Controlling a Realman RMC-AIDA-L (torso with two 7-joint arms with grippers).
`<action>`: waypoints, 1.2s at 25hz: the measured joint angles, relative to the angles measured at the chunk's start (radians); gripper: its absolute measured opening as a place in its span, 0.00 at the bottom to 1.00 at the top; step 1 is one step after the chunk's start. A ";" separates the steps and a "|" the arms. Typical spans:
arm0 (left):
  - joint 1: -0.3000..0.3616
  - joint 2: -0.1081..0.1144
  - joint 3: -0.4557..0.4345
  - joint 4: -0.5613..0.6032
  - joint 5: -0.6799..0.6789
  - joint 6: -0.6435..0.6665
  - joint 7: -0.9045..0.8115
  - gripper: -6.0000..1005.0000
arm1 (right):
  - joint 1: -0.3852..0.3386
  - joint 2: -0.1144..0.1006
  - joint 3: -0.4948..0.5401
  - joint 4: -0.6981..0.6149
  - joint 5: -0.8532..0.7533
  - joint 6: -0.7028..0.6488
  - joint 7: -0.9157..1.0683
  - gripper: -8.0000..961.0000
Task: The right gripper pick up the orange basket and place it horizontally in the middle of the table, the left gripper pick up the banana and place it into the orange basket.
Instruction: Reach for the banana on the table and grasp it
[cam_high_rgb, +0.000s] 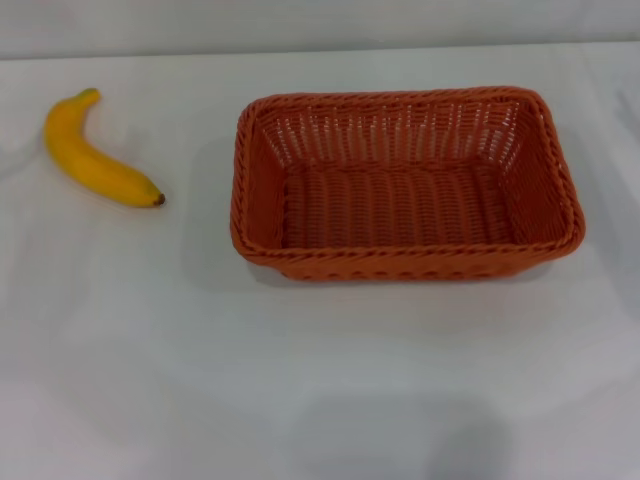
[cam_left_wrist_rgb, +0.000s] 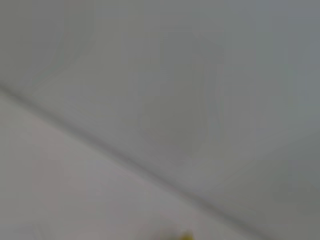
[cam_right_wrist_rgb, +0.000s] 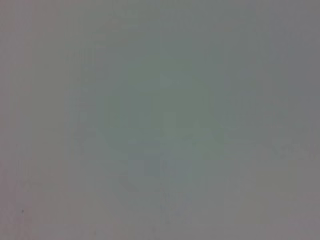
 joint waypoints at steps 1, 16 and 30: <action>-0.025 0.024 -0.001 0.014 0.119 -0.032 -0.115 0.87 | 0.001 0.000 0.000 0.000 0.000 0.000 0.000 0.89; -0.319 0.132 -0.009 0.031 0.831 -0.272 -0.689 0.87 | 0.030 0.005 -0.001 0.036 -0.001 0.010 -0.002 0.89; -0.346 0.056 -0.145 -0.132 0.867 -0.125 -0.730 0.87 | -0.007 0.005 -0.013 0.075 0.000 0.064 -0.074 0.89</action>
